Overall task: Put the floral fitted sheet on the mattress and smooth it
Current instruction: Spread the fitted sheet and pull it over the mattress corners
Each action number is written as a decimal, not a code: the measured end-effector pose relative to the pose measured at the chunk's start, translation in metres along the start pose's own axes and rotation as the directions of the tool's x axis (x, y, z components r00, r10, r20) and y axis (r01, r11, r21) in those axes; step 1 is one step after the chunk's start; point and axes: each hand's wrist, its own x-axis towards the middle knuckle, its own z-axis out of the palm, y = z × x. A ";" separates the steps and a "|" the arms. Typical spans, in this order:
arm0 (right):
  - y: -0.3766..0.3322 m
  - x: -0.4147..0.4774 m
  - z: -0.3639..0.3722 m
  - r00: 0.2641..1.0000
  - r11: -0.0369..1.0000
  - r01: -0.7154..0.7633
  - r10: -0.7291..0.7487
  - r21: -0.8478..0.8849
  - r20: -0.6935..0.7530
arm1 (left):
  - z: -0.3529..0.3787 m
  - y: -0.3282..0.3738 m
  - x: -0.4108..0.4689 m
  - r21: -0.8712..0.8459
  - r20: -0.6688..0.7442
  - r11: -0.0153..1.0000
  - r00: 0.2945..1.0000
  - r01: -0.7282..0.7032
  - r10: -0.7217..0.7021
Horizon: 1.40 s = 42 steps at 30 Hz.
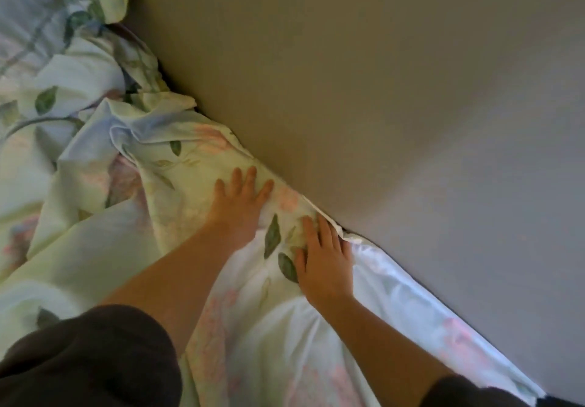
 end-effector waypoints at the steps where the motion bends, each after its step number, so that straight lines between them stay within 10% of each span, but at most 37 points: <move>1: 0.012 -0.013 -0.001 0.999 0.999 -0.032 0.032 -0.001 -0.007 | 0.002 0.010 -0.009 0.019 -0.037 0.997 0.996 -0.079 0.079; 10: 0.105 -0.114 -0.013 0.973 0.973 -0.231 0.231 0.000 0.005 | -0.001 0.148 -0.075 0.117 -0.079 0.889 0.888 -0.443 0.453; 17: 0.149 -0.128 -0.007 0.981 0.985 -0.172 0.172 0.016 -0.089 | -0.011 0.206 -0.059 0.092 0.009 0.995 1.000 -0.025 0.025; 24: 0.163 -0.135 0.014 0.991 0.992 -0.115 0.118 0.059 -0.063 | -0.017 0.224 -0.051 0.196 -0.001 0.979 0.999 0.048 -0.048; 42: 0.282 -0.247 0.006 0.968 0.959 -0.240 0.248 0.149 -0.037 | 0.015 0.359 -0.129 0.192 0.069 0.829 0.850 -0.526 0.523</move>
